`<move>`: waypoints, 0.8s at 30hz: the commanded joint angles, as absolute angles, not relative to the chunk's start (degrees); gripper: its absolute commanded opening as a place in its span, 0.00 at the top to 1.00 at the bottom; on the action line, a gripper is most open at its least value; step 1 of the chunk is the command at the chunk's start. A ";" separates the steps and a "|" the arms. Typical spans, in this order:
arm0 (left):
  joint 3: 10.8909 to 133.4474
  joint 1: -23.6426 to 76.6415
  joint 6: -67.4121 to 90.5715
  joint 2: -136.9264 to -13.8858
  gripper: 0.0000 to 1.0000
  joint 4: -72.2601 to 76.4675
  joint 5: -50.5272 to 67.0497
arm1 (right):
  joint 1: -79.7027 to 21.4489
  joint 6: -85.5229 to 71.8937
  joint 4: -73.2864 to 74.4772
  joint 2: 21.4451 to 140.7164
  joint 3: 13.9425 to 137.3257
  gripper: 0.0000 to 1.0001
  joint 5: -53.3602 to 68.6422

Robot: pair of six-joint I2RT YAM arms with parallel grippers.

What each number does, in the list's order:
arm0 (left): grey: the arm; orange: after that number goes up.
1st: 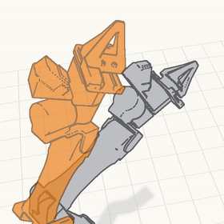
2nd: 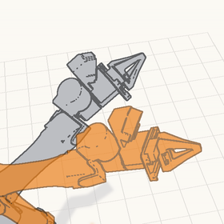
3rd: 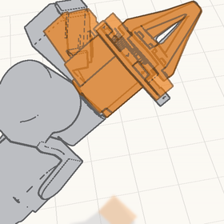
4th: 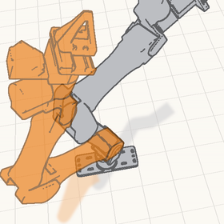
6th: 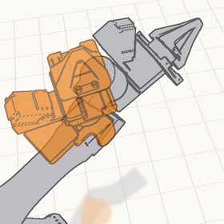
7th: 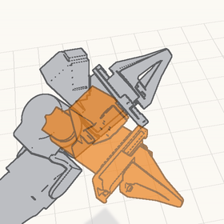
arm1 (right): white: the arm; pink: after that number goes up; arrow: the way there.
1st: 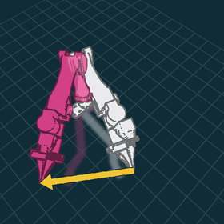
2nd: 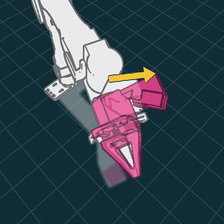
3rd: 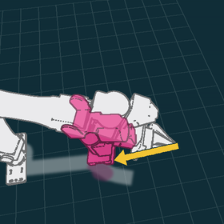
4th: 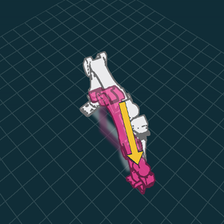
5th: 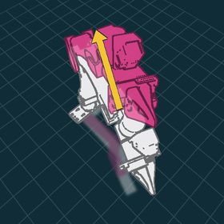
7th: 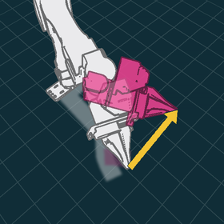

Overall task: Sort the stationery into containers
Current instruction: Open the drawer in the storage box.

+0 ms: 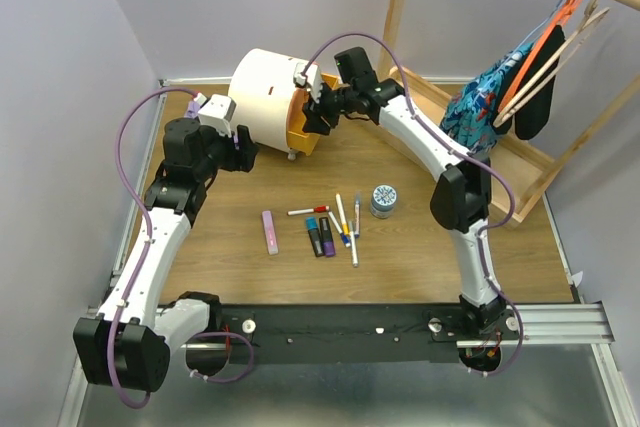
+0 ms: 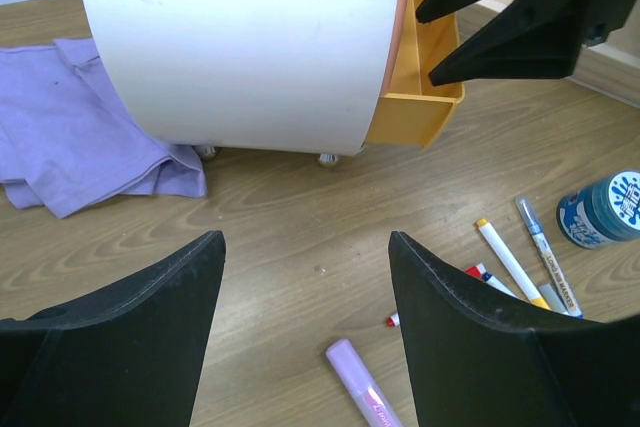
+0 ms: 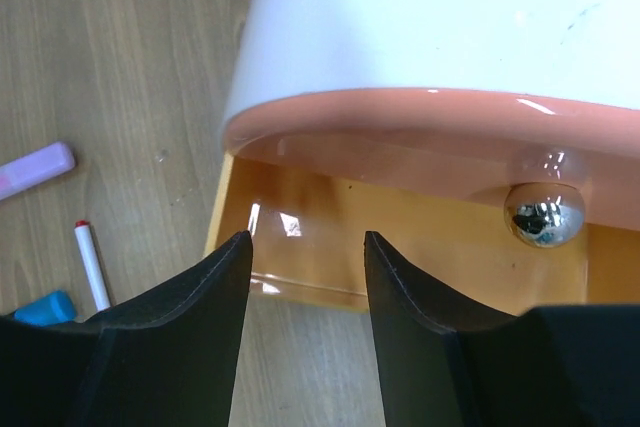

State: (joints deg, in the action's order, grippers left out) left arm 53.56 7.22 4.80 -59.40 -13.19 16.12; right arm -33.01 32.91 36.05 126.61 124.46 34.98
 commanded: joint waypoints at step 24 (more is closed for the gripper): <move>50.98 6.68 8.35 -59.85 0.24 -8.96 17.67 | -33.40 29.88 40.52 125.86 124.02 0.53 25.14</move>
